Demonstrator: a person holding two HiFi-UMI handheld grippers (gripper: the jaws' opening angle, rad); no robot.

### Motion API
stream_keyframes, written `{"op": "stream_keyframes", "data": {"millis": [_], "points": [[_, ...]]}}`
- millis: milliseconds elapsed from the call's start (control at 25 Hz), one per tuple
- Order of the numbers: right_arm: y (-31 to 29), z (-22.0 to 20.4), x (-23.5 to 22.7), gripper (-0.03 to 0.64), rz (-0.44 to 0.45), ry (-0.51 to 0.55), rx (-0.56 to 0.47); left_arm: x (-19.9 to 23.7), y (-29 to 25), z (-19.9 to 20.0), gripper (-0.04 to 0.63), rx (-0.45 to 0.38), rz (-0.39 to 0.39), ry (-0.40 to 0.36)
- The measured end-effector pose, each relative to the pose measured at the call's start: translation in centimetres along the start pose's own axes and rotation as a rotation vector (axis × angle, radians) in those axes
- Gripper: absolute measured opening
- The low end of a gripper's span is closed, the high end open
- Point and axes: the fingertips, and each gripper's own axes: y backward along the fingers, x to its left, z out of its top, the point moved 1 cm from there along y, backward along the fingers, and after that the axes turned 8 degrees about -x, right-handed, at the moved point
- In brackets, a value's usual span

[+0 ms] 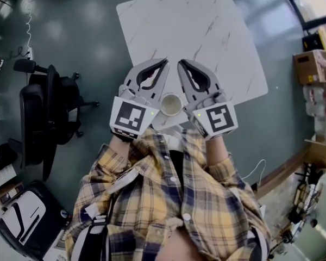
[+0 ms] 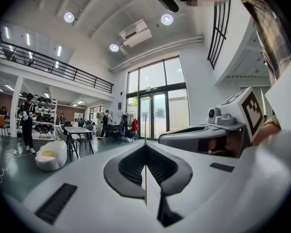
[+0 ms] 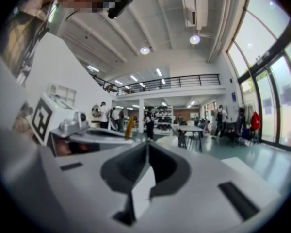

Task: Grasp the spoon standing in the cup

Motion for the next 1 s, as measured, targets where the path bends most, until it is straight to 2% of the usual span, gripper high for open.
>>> {"op": "stream_keyframes", "data": {"millis": [520, 760, 1000], "points": [[-2.3, 5.6, 2.1, 0.038, 0.135, 0.047, -0.132, 2.0, 2.4, 5.5, 0.017, -0.108, 0.144, -0.075], [-2.4, 6.7, 3.0, 0.038, 0.178, 0.072, -0.15, 2.2, 3.3, 6.7, 0.017, -0.125, 0.179, -0.093], [-2.3, 6.8, 3.7, 0.038, 0.193, 0.086, -0.153, 2.2, 3.6, 7.0, 0.017, -0.128, 0.181, -0.106]]}}
